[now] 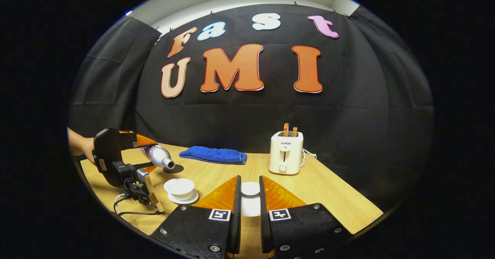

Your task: Open the teacup lid with one hand, grasp the water bottle and pour water into the teacup with the other hand; after pouring, place the water bottle on the coaster and then close the teacup lid.

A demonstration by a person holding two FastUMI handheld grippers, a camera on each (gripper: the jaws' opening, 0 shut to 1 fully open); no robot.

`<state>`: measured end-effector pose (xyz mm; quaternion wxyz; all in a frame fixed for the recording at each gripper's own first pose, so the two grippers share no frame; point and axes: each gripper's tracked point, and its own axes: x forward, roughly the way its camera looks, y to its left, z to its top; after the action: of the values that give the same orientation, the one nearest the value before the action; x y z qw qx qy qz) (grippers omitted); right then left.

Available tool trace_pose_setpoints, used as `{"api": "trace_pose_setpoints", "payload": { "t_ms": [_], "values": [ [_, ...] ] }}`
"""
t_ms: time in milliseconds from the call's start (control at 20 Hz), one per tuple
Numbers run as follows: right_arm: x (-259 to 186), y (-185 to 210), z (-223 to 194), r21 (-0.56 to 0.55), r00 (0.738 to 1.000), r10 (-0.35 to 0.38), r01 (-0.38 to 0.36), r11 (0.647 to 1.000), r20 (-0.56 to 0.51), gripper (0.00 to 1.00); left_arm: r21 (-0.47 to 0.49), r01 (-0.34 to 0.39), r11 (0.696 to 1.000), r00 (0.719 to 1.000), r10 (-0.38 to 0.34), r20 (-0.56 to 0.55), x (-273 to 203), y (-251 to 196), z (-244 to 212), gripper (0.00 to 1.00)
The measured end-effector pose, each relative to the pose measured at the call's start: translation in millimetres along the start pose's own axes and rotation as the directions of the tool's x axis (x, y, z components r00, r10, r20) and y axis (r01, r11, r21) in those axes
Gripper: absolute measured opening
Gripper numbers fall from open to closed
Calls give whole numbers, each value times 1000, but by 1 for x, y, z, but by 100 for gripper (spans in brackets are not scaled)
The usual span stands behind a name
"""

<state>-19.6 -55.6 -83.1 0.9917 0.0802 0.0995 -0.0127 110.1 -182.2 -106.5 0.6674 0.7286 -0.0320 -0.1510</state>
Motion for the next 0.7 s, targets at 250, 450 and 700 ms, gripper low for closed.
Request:
{"api": "trace_pose_setpoints", "payload": {
  "t_ms": [250, 450, 700],
  "values": [
    [-1, -1, 1, -1, 1000, 2, -2, 1000, 11, 22, 60, -24, 998, 999, 22, 33, 2, 10, 11, 84],
    [-1, 2, -2, -5, 1000, 19, -19, 1000, -2, 22, 125, -46, 991, 997, 39, 59, 2, 17, 20, 84],
    [-2, 2, -5, -14, 1000, 24, -24, 1000, -6, 22, 194, -62, 979, 997, 50, 65, 3, 19, 25, 87]
  ]
}}
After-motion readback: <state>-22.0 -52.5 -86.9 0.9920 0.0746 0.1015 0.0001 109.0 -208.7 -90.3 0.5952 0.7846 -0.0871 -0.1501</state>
